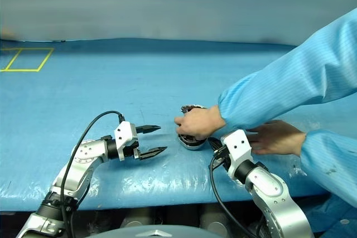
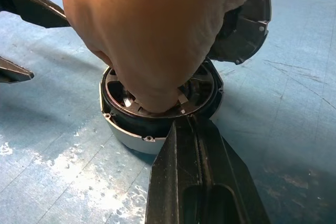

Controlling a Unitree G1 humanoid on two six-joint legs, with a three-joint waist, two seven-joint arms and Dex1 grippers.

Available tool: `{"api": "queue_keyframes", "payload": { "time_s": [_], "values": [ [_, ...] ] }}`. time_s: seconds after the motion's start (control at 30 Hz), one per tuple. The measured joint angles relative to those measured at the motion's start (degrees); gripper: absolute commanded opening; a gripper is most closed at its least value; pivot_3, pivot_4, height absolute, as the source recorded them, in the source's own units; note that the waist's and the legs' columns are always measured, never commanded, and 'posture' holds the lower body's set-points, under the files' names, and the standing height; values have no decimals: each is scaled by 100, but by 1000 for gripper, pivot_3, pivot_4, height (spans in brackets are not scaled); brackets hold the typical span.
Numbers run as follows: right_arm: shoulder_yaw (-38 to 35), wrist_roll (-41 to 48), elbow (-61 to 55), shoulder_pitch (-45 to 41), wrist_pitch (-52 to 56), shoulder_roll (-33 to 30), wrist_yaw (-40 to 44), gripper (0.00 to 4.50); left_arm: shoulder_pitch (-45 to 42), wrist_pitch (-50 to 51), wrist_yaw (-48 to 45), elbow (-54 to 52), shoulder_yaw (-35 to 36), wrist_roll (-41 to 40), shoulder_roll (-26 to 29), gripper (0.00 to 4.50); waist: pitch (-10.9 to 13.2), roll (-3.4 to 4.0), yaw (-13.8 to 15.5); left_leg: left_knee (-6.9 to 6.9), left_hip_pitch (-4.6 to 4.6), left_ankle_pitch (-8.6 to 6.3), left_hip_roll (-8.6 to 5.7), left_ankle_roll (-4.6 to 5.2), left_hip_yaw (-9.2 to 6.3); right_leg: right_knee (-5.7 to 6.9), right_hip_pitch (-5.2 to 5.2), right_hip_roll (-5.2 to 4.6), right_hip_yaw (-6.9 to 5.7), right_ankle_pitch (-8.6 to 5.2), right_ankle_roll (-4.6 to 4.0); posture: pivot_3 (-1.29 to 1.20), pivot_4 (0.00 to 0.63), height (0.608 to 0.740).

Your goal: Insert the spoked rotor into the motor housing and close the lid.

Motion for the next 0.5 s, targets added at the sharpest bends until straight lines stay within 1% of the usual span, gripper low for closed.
{"api": "queue_keyframes", "payload": {
  "time_s": [0.5],
  "values": [
    [0, 0, 0, -1, 1, -4, -11, 0, 1, -3, 106, 0, 1, -37, -26, 3693, 0, 0, 0, 0, 0, 0, 0, 0, 0, 0, 0, 0, 0, 0, 0, 0, 150, 740]
  ]
}}
